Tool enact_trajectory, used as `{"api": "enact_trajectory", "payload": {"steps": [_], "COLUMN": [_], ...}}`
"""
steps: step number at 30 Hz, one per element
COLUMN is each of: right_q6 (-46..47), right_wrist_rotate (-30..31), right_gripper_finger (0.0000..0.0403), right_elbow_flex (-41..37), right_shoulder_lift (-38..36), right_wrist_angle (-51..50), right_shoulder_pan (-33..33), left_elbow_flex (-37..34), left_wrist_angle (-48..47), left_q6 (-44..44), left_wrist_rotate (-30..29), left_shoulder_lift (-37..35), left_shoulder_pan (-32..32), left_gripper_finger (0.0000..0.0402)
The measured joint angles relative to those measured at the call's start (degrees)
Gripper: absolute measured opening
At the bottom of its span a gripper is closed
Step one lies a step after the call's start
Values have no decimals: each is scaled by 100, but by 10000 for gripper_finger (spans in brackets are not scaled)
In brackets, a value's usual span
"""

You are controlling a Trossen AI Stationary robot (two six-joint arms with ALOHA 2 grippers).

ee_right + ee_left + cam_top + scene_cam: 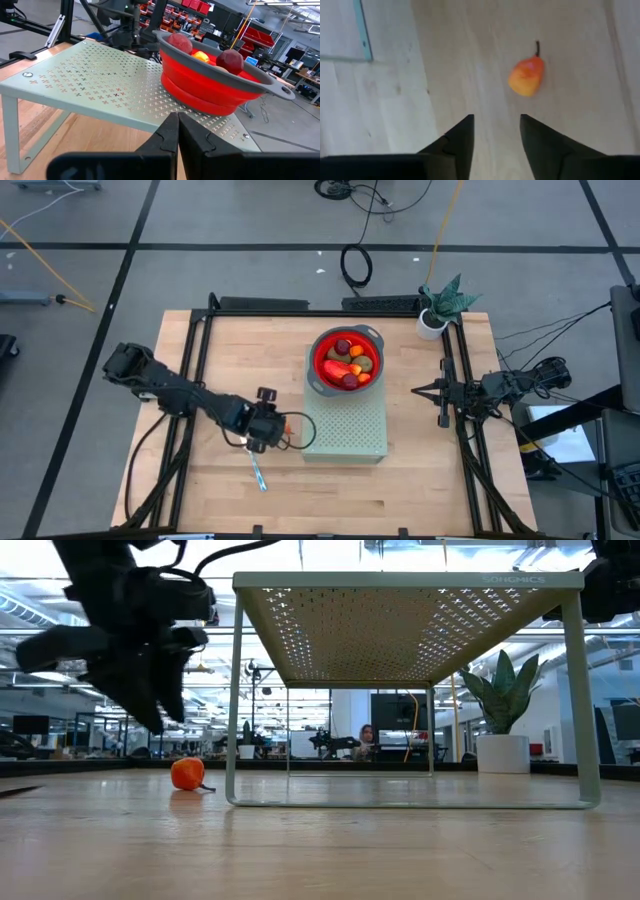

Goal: Pick & Place Fruit
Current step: Put the peach into the red strainer bowl on the shelf

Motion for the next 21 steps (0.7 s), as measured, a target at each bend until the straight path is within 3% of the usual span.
{"api": "enact_trajectory", "payload": {"steps": [10,21], "right_q6": [4,14], "right_wrist_rotate": [1,2], "right_gripper_finger": [0,0], "right_elbow_flex": [0,0], "right_shoulder_lift": [0,0], "right_wrist_angle": [2,2], "right_shoulder_pan": [0,0], "left_elbow_flex": [-428,-860], "left_wrist_angle": [1065,2126], "left_q6": [1097,2024], "left_wrist_rotate": [224,831], "left_shoulder_lift": [-4,-4], "left_shoulder_pan": [267,255], "left_gripper_finger": [225,239]}}
